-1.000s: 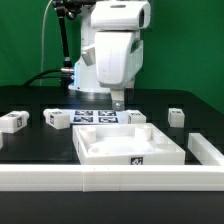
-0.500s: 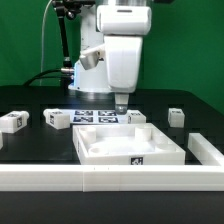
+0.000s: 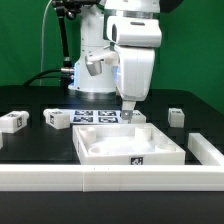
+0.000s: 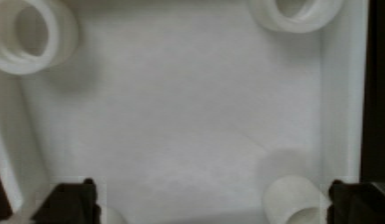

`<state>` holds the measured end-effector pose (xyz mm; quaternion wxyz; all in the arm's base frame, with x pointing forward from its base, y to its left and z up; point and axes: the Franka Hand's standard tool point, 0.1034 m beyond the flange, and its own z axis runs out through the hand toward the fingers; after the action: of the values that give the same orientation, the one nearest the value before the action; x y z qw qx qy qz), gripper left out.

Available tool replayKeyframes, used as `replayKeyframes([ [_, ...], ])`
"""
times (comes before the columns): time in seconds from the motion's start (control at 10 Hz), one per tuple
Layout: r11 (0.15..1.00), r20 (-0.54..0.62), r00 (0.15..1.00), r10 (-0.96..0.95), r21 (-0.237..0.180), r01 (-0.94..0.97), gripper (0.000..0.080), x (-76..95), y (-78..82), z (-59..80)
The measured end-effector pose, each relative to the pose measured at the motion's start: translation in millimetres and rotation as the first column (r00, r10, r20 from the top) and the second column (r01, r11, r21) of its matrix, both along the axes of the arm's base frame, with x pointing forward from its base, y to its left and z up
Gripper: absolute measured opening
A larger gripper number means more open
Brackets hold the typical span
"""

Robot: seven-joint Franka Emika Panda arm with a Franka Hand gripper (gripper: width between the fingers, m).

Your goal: Assemble one leg

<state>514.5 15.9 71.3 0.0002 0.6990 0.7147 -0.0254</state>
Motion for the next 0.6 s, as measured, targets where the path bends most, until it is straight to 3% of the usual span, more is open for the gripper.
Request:
replayKeyframes([
  [0.6, 0.999, 0.000, 1.000, 0.005, 0.032, -0.005, 0.0650, -58.4, -1.9, -39.9],
])
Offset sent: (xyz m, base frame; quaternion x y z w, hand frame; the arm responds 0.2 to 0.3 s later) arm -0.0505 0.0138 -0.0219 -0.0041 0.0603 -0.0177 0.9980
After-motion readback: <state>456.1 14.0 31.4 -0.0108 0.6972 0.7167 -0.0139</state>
